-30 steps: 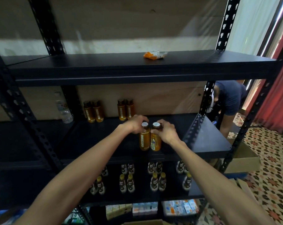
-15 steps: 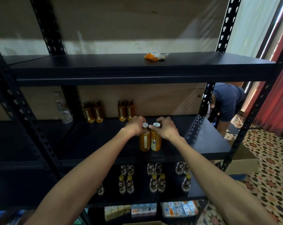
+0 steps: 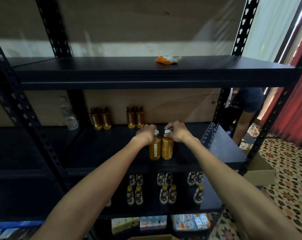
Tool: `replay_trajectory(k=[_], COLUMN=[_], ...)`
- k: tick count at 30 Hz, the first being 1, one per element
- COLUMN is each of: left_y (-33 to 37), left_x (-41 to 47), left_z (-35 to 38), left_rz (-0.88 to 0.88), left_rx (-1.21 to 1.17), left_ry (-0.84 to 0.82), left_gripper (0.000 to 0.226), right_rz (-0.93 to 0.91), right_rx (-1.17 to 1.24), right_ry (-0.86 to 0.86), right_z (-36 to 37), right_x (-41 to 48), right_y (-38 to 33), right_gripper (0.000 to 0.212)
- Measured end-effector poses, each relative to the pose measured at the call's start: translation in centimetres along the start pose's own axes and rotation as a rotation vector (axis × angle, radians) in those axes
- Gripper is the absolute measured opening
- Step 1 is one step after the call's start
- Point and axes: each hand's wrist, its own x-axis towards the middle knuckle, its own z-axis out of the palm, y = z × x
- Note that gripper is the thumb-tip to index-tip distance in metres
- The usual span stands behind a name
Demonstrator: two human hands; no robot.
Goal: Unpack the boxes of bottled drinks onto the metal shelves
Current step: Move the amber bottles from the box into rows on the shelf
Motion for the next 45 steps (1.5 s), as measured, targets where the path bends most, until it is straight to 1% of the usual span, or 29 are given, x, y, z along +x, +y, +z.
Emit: replay_trajectory(k=[1,3,5,6,7,10,11,14,16,17,19,21,22,24,26,27,31,34,36,38,40,42,44,45], left_y=[-0.1,-0.1,-0.1,-0.1,0.0,0.0,0.0,-0.1,-0.1,-0.1,0.0,0.1,0.0,0.0,-0.1,-0.1,-0.1,-0.5,-0.9,-1.6,-2.4,-3.1,-3.3,-3.2], left_x=[0.0,0.0,0.1,0.1,0.1,0.1,0.1,0.1,0.2,0.2,0.1,0.1,0.1,0.0,-0.1,-0.1,-0.1,-0.2,-0.2,-0.2,-0.7,-1.5,-2.2,-2.3], left_z=[0.0,0.0,0.1,0.2,0.2,0.3,0.3,0.4,0.5,0.5,0.5,0.4,0.4,0.3,0.4,0.5,0.5,0.8,1.3,1.8,2.6,3.6,4.8,5.4], left_rz=[0.000,-0.001,-0.005,-0.007,-0.011,-0.013,-0.015,-0.014,-0.015,-0.016,-0.014,-0.017,-0.019,-0.015,-0.010,-0.009,-0.008,0.000,-0.001,0.006,0.012,-0.040,-0.123,-0.157], left_rx=[0.003,-0.005,-0.021,-0.025,-0.027,-0.026,-0.026,-0.023,-0.029,-0.033,-0.031,-0.038,-0.039,-0.033,-0.029,-0.034,-0.053,-0.081,-0.143,-0.258,-0.437,-0.610,-0.726,-0.764], left_ry=[-0.003,-0.009,-0.006,-0.004,-0.004,-0.002,-0.003,-0.008,-0.003,0.000,0.006,-0.002,-0.004,0.003,0.016,0.019,0.018,0.030,0.045,0.064,0.086,0.130,0.168,0.162], left_gripper=[0.058,0.058,0.055,0.053,0.053,0.055,0.056,0.056,0.056,0.057,0.057,0.055,0.054,0.052,0.049,0.048,0.046,0.045,0.049,0.056,0.068,0.082,0.089,0.088], right_rz=[-0.031,-0.054,-0.035,-0.021,-0.006,-0.031,-0.046,-0.040,-0.025,-0.018,-0.018,-0.041,-0.053,-0.057,-0.044,-0.040,-0.023,-0.020,-0.027,-0.040,-0.057,-0.019,0.032,0.054], right_rx=[-0.013,0.005,0.007,-0.002,0.004,0.044,0.046,0.094,0.110,0.115,0.134,0.097,0.078,0.080,0.107,0.102,0.119,0.144,0.159,0.189,0.252,0.377,0.463,0.474], right_ry=[-0.042,-0.115,-0.115,-0.093,-0.068,-0.042,-0.064,-0.145,-0.101,-0.070,-0.027,-0.046,-0.079,-0.140,-0.127,-0.105,-0.080,-0.098,-0.078,-0.062,-0.060,0.009,0.074,0.074], right_z=[-0.4,-1.0,-1.0,-0.7,-0.4,0.0,-0.3,-0.9,-0.6,-0.2,0.5,0.3,-0.1,-0.6,-0.4,-0.1,1.0,0.9,1.2,1.6,1.9,2.4,3.1,3.6], right_x=[0.0,-0.1,-0.2,-0.3,-0.2,0.1,0.1,-0.1,-0.3,-0.3,-0.3,-0.2,-0.3,-0.3,-0.5,-0.5,-0.2,-0.2,-0.4,-0.7,-1.2,-1.9,-2.5,-2.7], right_y=[-0.2,-0.6,-0.6,-0.4,-0.2,0.2,0.2,-0.2,0.0,0.3,0.6,0.6,0.3,0.0,0.1,0.4,1.4,1.6,1.7,2.2,2.6,3.5,4.5,5.0], right_gripper=[0.032,0.048,0.066,0.069,0.066,0.042,0.041,0.061,0.070,0.068,0.052,0.043,0.045,0.058,0.072,0.073,0.055,0.055,0.055,0.060,0.075,0.088,0.087,0.085])
